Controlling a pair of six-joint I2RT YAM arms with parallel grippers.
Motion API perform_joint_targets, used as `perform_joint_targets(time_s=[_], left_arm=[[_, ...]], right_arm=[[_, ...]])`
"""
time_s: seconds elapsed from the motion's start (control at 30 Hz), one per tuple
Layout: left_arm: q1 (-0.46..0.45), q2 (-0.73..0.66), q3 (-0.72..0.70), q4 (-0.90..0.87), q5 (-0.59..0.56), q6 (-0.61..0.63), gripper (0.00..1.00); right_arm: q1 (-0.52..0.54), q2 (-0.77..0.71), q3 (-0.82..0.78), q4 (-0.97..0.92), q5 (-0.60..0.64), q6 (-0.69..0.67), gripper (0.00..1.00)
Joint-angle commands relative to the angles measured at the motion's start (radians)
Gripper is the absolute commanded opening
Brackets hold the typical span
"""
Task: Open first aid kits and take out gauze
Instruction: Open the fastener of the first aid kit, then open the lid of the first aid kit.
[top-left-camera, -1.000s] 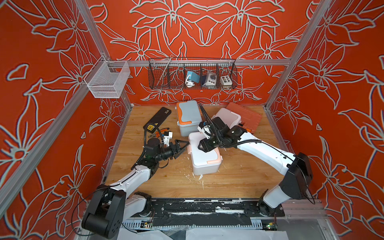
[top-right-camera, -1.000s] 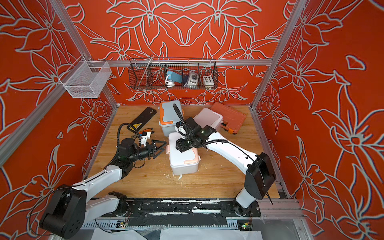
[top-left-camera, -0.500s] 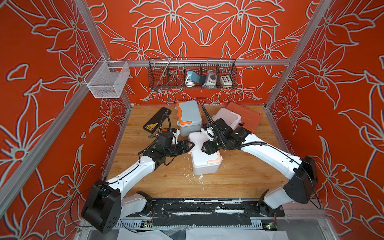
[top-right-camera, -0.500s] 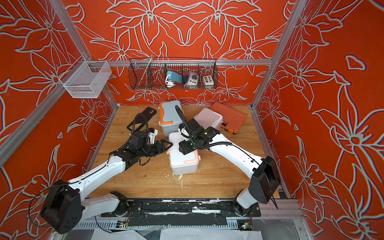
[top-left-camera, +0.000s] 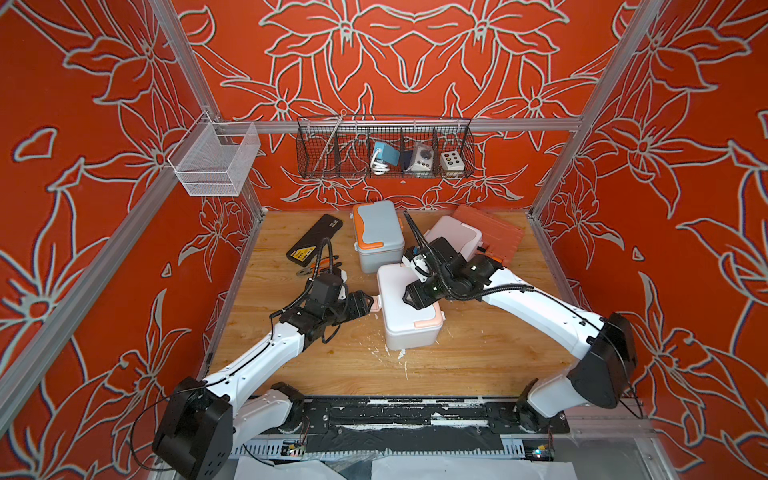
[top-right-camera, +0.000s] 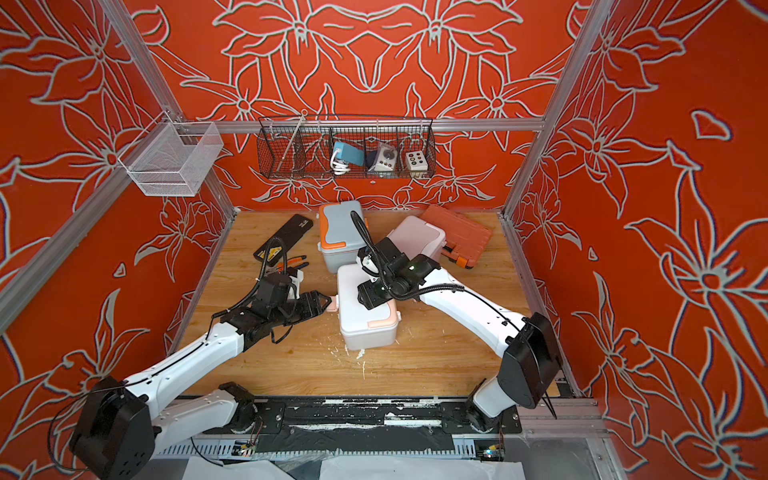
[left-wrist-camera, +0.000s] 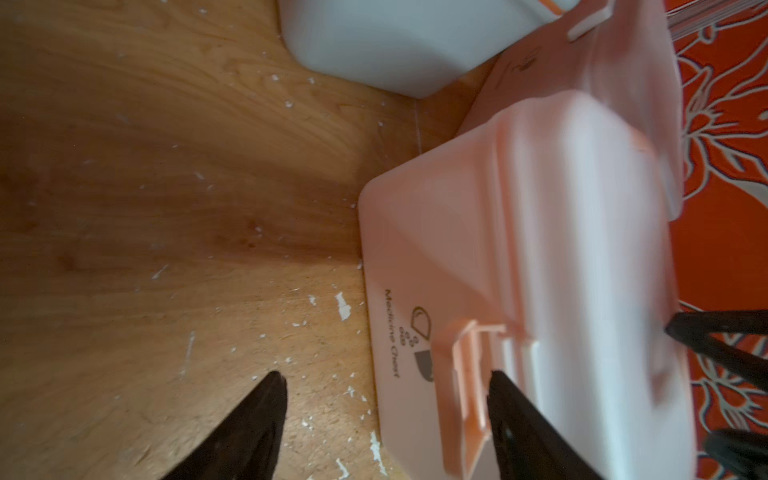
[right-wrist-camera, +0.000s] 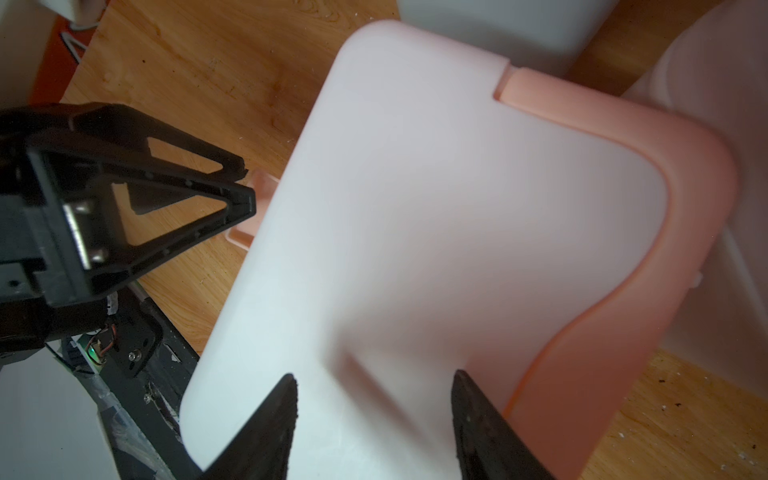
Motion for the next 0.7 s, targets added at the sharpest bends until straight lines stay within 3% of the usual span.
perform_joint_targets(time_s=[0.0, 0.33, 0.5, 0.67], left_arm=[[0.034, -0.014, -0.014, -0.026, -0.012, -0.003, 0.71], [0.051, -0.077, 0.116, 0.0, 0.236, -0.044, 0.69], [0.037, -0.056, 0.153, 0.069, 0.373, -0.121, 0.72], [0.008, 0.009, 0.164, 0.089, 0.403, -0.137, 0.72]], right_arm=[[-0.007, 0.069, -0.073, -0.178, 0.047, 0.016, 0.61], [-0.007, -0.004, -0.013, -0.2, 0.053, 0.016, 0.63], [-0.013, -0.069, -0.02, -0.192, 0.116, 0.034, 0.65], [-0.054, -0.106, -0.047, -0.189, 0.14, 0.047, 0.65]])
